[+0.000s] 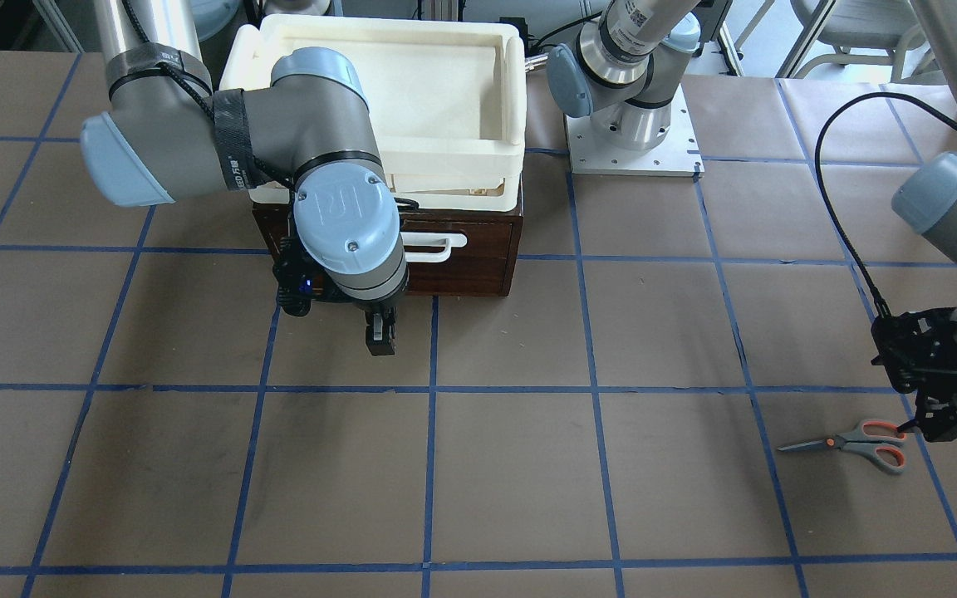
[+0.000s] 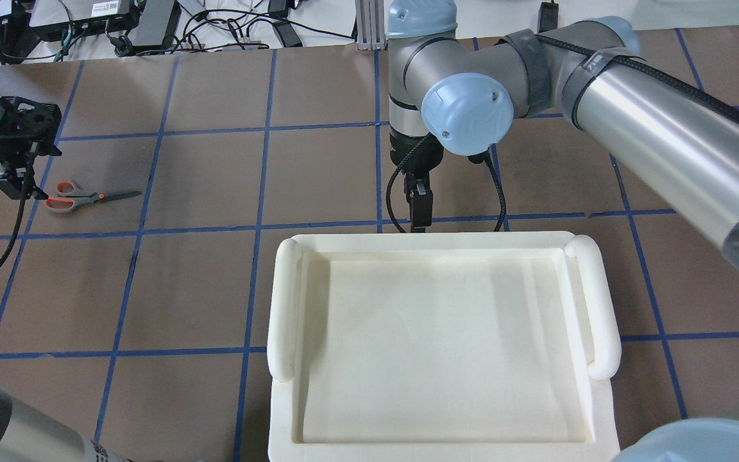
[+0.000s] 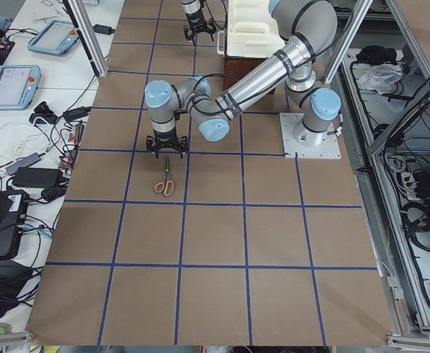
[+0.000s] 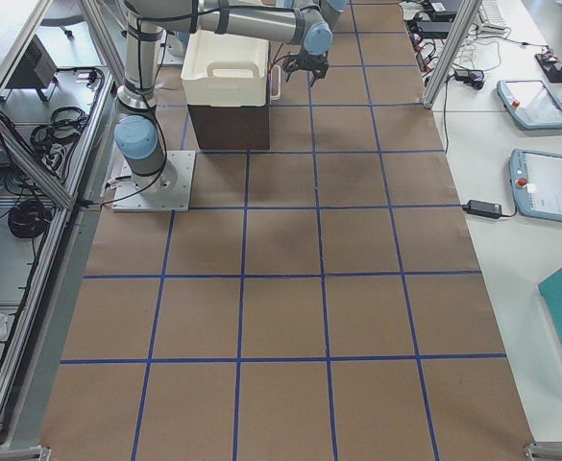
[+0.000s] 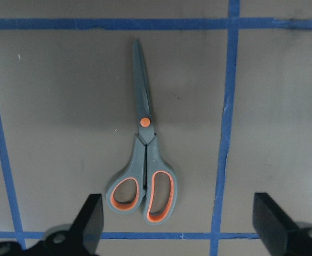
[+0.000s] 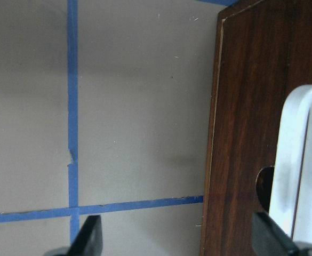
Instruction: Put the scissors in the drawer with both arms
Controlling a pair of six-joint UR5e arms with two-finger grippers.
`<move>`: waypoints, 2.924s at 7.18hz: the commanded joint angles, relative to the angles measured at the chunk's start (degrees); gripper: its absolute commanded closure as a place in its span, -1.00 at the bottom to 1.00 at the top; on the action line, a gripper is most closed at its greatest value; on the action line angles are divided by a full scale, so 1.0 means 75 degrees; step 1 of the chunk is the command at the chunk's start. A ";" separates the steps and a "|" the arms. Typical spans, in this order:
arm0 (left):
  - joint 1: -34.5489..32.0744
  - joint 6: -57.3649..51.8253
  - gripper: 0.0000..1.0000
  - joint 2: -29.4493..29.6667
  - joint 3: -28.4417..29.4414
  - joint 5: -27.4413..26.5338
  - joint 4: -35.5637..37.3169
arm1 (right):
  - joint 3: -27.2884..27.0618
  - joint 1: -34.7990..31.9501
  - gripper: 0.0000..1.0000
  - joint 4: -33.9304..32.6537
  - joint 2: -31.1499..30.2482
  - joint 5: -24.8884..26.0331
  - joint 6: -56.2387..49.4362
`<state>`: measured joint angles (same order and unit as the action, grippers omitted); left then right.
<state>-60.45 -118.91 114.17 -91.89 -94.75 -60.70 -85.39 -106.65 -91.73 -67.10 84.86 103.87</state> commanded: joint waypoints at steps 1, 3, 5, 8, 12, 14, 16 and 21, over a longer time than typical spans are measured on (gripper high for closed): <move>0.0056 -0.0071 -1.00 0.0128 0.0006 0.0012 0.0124 | 0.0018 0.0005 -1.00 0.0254 0.0017 -0.0029 0.0201; 0.0056 -0.0083 -1.00 0.0221 0.0006 -0.0011 0.0147 | 0.0018 0.0005 -1.00 0.0324 0.0040 -0.0252 0.0353; 0.0056 -0.0083 -1.00 0.0280 0.0029 0.0000 0.0264 | 0.0076 0.0016 -1.00 0.0534 0.0075 -0.0263 0.0389; 0.0126 -0.0083 -1.00 0.0351 0.0052 0.0000 0.0276 | 0.0464 0.0028 -1.00 0.1145 0.0099 -0.0263 0.0389; 0.0126 -0.0083 -1.00 0.0503 0.0041 -0.0047 0.0334 | 0.0429 0.0028 -1.00 0.1811 0.0380 -0.0346 0.0413; 0.0126 -0.0106 -1.00 0.0503 0.0041 -0.0058 0.0347 | 0.0394 0.0028 -1.00 0.1871 0.0392 -0.0346 0.0401; 0.0126 -0.0106 -1.00 0.0503 0.0041 -0.0058 0.0346 | 0.0370 0.0017 -1.00 0.1872 0.0520 -0.0346 0.0413; 0.0126 -0.0106 -1.00 0.0515 0.0029 -0.0012 0.0335 | 0.0370 0.0005 -1.00 0.1860 0.0731 -0.0369 0.0342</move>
<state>-59.44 -119.71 117.98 -91.66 -94.96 -58.18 -82.61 -106.54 -77.71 -62.07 82.16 106.49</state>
